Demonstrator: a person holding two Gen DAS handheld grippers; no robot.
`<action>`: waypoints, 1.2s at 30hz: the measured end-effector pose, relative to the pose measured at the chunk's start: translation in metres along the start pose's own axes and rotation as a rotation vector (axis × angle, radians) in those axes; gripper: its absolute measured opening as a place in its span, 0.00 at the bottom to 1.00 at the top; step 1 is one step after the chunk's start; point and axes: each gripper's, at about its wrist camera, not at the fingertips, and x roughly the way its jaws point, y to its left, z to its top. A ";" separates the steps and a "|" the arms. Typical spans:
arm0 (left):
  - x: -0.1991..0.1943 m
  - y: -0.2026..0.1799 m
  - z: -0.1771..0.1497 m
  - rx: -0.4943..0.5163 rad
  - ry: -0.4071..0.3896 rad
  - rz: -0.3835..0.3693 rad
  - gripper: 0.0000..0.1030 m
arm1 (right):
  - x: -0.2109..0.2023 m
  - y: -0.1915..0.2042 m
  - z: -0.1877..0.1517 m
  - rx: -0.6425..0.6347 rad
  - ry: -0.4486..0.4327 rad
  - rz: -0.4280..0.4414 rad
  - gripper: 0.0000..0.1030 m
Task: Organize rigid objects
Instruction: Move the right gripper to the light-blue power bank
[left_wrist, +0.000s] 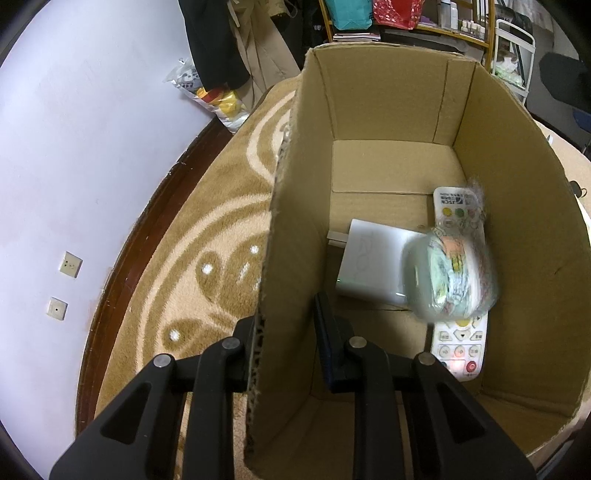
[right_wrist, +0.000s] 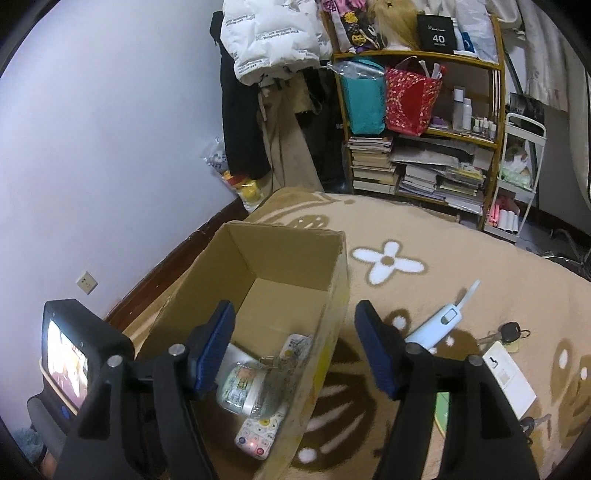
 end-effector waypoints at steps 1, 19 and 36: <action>0.000 0.000 0.000 -0.001 0.000 0.000 0.22 | 0.000 -0.003 0.001 0.002 0.000 -0.008 0.72; -0.002 0.000 0.001 -0.002 0.000 0.004 0.22 | 0.024 -0.079 0.003 0.144 0.055 -0.164 0.97; -0.002 -0.003 0.003 0.001 0.001 0.011 0.22 | 0.085 -0.129 -0.016 0.334 0.207 -0.173 0.84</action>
